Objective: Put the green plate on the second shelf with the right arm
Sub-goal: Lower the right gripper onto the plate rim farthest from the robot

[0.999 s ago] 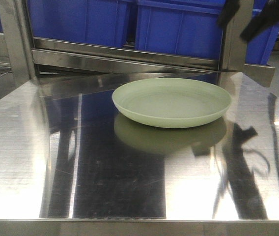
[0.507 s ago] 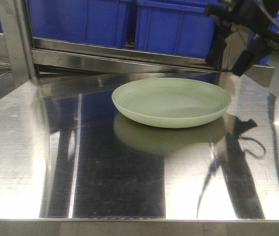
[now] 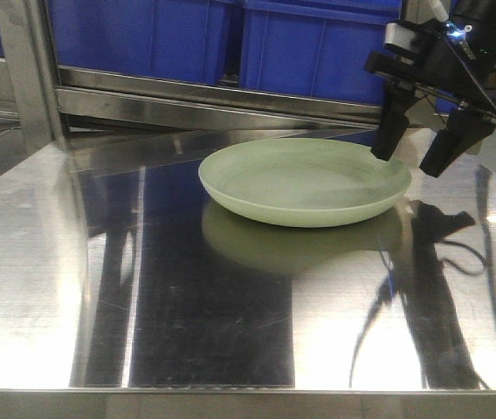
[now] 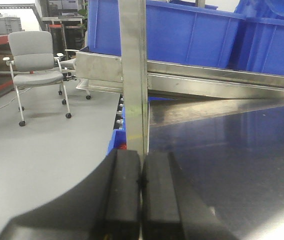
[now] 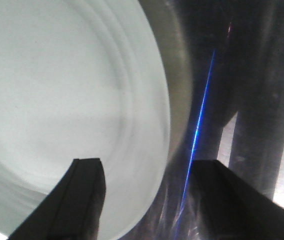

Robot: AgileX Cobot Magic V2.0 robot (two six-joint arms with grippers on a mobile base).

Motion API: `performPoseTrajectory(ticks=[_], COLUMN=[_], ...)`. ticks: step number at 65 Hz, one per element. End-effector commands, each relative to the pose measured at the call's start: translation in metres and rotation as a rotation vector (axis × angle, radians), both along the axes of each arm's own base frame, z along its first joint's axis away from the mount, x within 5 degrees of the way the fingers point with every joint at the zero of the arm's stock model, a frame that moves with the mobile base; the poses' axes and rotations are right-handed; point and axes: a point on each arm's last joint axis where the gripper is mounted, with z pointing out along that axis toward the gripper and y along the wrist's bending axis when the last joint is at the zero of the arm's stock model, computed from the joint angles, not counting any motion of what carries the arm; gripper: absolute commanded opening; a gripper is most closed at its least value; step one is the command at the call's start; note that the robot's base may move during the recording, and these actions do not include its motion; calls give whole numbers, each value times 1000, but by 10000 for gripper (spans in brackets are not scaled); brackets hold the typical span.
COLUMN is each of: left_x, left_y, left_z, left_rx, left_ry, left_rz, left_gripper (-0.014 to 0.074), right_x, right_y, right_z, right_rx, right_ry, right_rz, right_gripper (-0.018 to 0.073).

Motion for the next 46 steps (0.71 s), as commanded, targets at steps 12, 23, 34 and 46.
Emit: performPoseTrajectory(ticks=[12,23,34,46], left_x=[0,0,0,0], left_y=[0,0,0,0], left_z=[-6,-6,-6,-6], left_rx=[-2,-2,-2,-2], left_ry=[-56,-56,-56,-56], left_rz=[-8,-8,-8,-8], left_gripper=[130,130,130,130], right_x=[-8,-9,-8,-5], right_y=[2,2,2,4], right_z=[31,21,21,14], right_rx=[25,22,25,54], right_ry=[-71,-63,-74,-60], right_rz=[10,-2,-8,-18], right_gripper=[489,489,424,343])
